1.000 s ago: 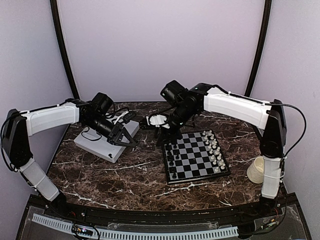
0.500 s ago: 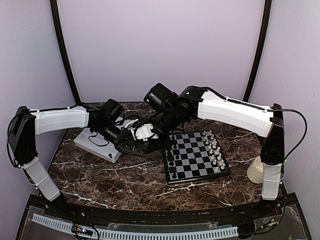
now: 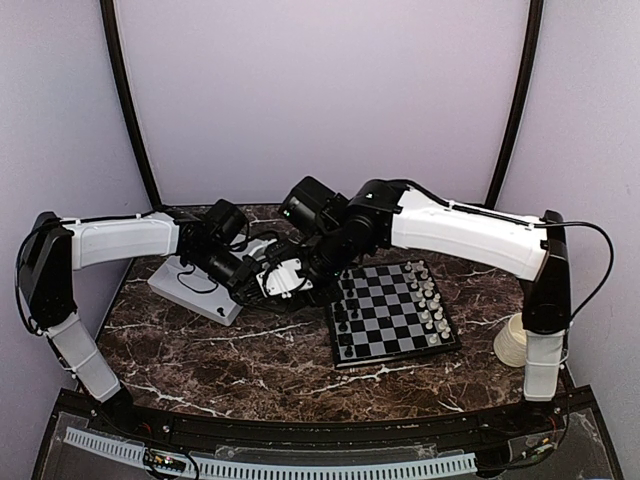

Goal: Set up the chess pieces on the board

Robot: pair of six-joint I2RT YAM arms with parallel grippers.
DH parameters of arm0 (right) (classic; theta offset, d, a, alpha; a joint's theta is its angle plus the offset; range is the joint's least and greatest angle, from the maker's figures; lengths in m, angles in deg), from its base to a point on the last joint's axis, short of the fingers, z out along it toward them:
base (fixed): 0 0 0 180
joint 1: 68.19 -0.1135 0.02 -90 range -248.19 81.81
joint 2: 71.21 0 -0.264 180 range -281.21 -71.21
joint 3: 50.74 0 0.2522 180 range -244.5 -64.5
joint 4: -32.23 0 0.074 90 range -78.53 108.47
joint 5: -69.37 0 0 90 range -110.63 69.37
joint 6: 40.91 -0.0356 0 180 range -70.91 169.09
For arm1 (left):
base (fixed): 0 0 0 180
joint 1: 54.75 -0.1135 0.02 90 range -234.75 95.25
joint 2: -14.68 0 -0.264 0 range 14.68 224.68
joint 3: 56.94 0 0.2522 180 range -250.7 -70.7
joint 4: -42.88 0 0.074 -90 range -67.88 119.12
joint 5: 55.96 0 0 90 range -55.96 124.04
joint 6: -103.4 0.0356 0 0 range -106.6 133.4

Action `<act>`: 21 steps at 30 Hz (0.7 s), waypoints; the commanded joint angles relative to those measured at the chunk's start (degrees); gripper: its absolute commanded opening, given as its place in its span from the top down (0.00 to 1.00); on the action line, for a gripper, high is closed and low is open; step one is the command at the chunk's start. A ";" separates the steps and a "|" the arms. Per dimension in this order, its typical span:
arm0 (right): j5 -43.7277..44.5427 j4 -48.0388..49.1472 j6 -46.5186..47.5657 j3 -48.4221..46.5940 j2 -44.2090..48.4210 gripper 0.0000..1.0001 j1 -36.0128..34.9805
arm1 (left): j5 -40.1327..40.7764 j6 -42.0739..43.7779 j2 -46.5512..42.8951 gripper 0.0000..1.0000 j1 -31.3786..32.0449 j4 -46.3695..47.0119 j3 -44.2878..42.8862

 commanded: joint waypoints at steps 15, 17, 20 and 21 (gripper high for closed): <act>-5.49 5.77 -9.31 6.62 2.51 0.90 4.87 | 11.96 0.76 -6.43 0.69 0.05 1.79 -0.85; -10.09 6.74 -13.12 7.75 3.43 0.90 7.56 | 16.75 -0.48 -9.84 0.67 0.01 4.82 0.41; -19.43 9.79 -20.08 9.89 4.85 0.90 11.99 | 25.58 -3.94 -14.85 0.65 0.05 12.05 3.43; -23.30 11.97 -23.31 10.87 5.24 0.90 13.75 | 30.07 -5.71 -17.47 0.65 0.07 17.03 5.85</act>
